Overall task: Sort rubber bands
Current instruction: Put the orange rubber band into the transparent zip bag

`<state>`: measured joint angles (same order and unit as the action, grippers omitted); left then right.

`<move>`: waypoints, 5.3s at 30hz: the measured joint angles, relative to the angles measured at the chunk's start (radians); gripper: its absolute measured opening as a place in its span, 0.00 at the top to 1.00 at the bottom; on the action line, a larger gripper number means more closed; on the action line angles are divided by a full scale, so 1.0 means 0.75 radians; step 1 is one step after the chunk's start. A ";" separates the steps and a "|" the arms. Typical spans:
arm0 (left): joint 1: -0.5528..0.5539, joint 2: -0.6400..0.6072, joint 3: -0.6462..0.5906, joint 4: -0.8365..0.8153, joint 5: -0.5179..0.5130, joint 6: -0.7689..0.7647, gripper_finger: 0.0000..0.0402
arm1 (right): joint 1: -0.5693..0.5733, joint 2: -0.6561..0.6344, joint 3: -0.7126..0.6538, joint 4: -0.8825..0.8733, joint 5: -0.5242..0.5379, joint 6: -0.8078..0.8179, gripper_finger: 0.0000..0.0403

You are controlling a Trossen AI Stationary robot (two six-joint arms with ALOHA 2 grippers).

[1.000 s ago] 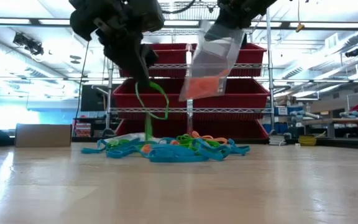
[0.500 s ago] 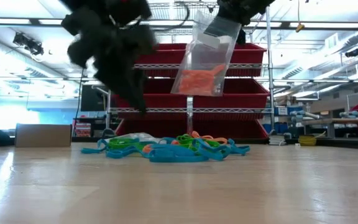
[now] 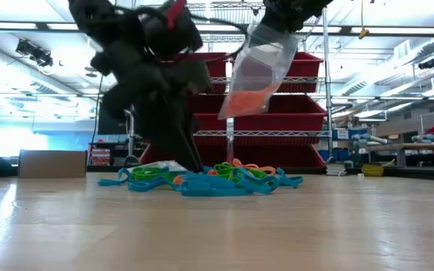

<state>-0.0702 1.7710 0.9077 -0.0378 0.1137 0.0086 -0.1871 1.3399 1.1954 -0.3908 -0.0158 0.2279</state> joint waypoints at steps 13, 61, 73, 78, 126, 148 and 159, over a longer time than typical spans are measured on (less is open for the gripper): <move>0.057 0.059 0.020 0.135 -0.130 -0.054 0.66 | 0.001 0.000 -0.001 0.006 0.000 -0.018 1.00; -0.038 -0.429 0.364 -0.616 -0.171 0.210 0.99 | 0.064 0.053 -0.001 0.065 0.028 0.044 1.00; -0.028 -0.385 0.369 -0.928 -0.187 0.194 0.99 | 0.071 0.266 -0.001 0.150 -0.064 0.056 1.00; -0.048 -0.390 0.295 -0.881 -0.136 0.177 0.98 | 0.054 0.229 -0.001 0.163 -0.059 0.055 1.00; -0.320 -0.388 -0.231 -0.316 0.019 -0.166 0.86 | 0.063 0.187 0.000 0.160 -0.073 0.032 1.00; -0.319 -0.185 -0.229 -0.135 0.089 -0.266 0.88 | 0.063 0.187 0.000 0.164 -0.075 0.018 1.00; -0.326 -0.313 -0.004 -0.361 0.054 -0.127 0.98 | 0.063 0.187 0.000 0.165 -0.075 0.018 1.00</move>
<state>-0.3144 1.5362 0.9049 -0.3087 0.1542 -0.0869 -0.1398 1.4803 1.1954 -0.2668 -0.0719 0.2417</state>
